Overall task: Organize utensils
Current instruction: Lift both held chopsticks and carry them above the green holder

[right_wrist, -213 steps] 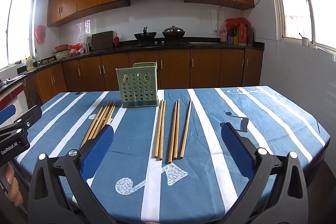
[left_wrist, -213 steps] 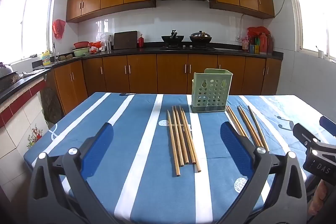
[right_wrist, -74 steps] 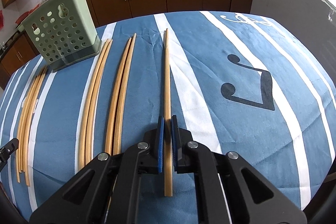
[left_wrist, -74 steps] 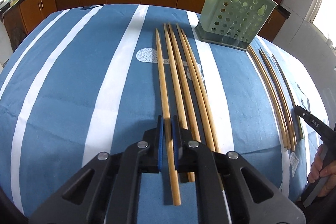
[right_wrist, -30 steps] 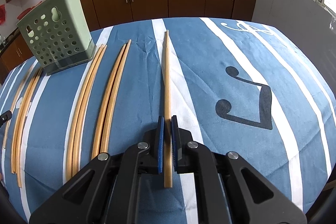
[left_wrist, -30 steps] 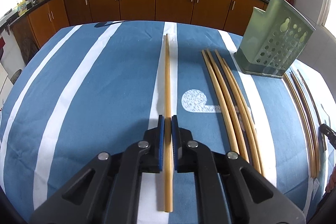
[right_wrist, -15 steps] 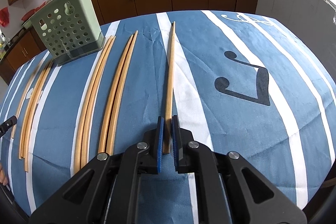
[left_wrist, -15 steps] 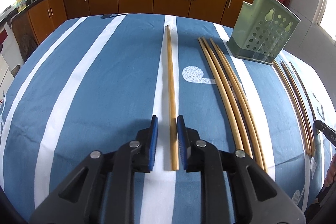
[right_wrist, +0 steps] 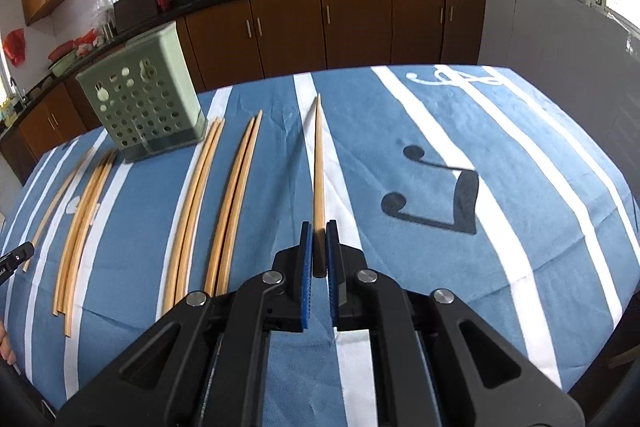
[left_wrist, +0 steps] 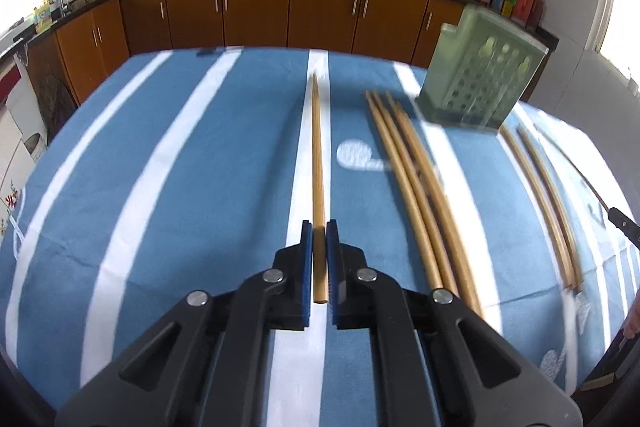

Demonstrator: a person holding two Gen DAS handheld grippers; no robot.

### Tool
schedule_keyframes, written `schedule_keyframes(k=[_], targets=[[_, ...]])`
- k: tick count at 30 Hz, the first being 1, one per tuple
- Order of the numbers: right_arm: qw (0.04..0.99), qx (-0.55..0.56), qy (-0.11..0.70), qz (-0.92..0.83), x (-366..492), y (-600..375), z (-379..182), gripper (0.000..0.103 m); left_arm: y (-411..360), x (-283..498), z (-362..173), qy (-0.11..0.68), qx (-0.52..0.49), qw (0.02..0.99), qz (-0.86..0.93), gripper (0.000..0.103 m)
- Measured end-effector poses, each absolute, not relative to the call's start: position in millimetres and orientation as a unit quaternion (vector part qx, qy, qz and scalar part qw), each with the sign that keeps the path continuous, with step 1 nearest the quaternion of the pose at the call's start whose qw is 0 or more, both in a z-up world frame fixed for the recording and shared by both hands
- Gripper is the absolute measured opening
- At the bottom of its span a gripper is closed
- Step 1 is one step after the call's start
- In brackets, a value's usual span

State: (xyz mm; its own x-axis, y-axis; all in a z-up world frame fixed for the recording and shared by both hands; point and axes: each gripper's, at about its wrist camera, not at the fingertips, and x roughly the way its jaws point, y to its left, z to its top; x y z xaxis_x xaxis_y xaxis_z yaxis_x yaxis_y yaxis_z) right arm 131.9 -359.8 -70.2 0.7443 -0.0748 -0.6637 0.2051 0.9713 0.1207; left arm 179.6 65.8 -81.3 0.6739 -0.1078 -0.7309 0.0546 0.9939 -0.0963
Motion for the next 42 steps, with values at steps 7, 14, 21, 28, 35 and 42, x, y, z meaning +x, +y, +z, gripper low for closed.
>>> schedule_keyframes(k=[7, 14, 21, 28, 35, 42], targets=[[0.952, 0.096, 0.281, -0.079, 130, -368, -25, 0.008, 74, 171, -17, 0.311, -0.056, 0.947, -0.05, 0.008], [0.965, 0.101, 0.231, -0.075, 133, -371, 7, 0.008, 77, 173, 29, 0.25, -0.074, 0.964, -0.044, 0.008], [0.973, 0.103, 0.197, -0.069, 142, -373, 34, 0.007, 75, 185, 63, 0.216, -0.075, 0.973, -0.035, 0.008], [0.974, 0.099, 0.19, -0.067, 154, -377, 44, 0.008, 74, 200, 83, 0.206, -0.079, 0.975, -0.034, 0.008], [0.98, 0.082, 0.171, -0.059, 167, -370, 66, 0.007, 70, 214, 114, 0.184, -0.066, 0.98, -0.036, 0.008], [0.989, 0.092, 0.112, -0.035, 176, -367, 124, 0.007, 60, 217, 167, 0.145, -0.067, 0.986, -0.056, 0.008]])
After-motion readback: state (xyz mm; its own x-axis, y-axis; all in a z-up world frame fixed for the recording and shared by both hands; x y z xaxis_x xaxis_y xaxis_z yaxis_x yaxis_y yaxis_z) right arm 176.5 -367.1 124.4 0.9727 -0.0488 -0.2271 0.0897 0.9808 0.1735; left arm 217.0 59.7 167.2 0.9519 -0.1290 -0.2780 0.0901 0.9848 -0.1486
